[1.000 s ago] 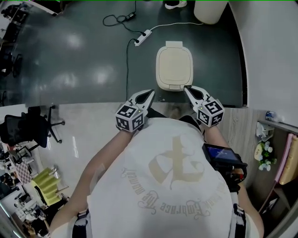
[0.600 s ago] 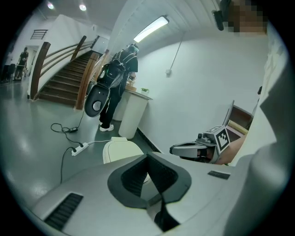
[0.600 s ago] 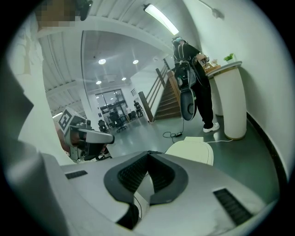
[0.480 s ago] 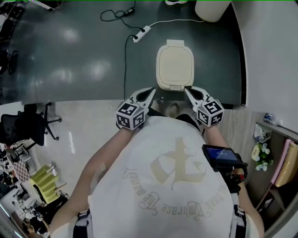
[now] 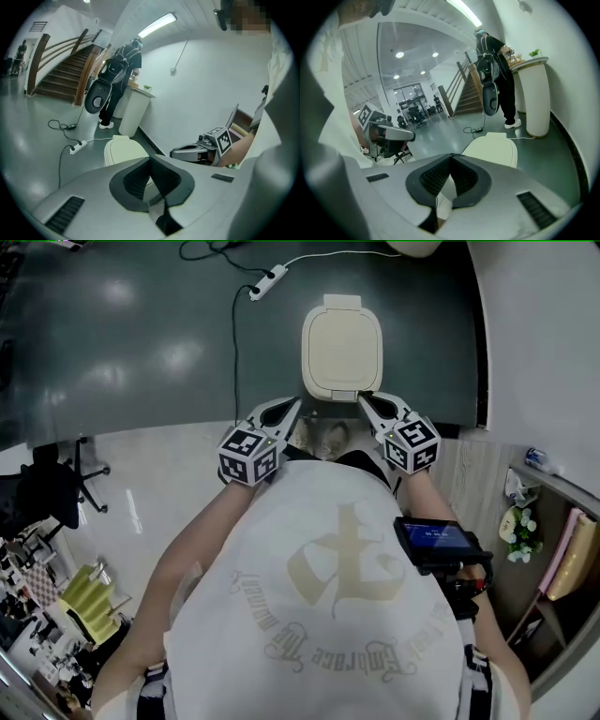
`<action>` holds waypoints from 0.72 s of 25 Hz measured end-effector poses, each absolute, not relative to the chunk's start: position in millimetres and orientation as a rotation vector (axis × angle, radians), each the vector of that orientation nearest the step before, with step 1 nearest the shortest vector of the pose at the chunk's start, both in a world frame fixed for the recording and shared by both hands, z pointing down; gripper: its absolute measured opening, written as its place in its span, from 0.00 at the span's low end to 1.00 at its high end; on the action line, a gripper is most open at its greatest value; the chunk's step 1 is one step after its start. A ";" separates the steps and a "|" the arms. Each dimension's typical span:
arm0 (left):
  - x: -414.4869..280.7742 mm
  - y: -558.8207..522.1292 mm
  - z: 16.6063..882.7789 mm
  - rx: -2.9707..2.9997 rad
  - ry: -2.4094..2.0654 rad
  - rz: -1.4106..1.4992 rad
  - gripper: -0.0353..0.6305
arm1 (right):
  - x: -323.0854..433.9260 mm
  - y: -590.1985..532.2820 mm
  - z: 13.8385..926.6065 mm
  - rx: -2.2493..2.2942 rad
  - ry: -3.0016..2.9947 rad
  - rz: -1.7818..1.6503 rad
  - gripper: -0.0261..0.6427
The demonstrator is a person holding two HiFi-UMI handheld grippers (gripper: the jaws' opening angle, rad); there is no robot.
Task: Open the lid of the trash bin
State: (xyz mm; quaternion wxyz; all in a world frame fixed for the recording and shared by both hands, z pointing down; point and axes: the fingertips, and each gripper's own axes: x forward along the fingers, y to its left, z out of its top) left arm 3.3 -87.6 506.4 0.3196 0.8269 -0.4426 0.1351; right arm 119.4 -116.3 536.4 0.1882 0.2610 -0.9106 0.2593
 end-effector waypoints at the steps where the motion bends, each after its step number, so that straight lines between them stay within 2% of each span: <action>1: 3.4 -86.9 508.4 2.170 -1.164 0.356 0.07 | 119.1 -115.9 539.3 0.729 -2.556 0.734 0.05; 18: -24.0 -81.3 542.6 2.094 -1.158 0.332 0.07 | 89.8 -122.5 594.7 0.622 -2.407 0.703 0.05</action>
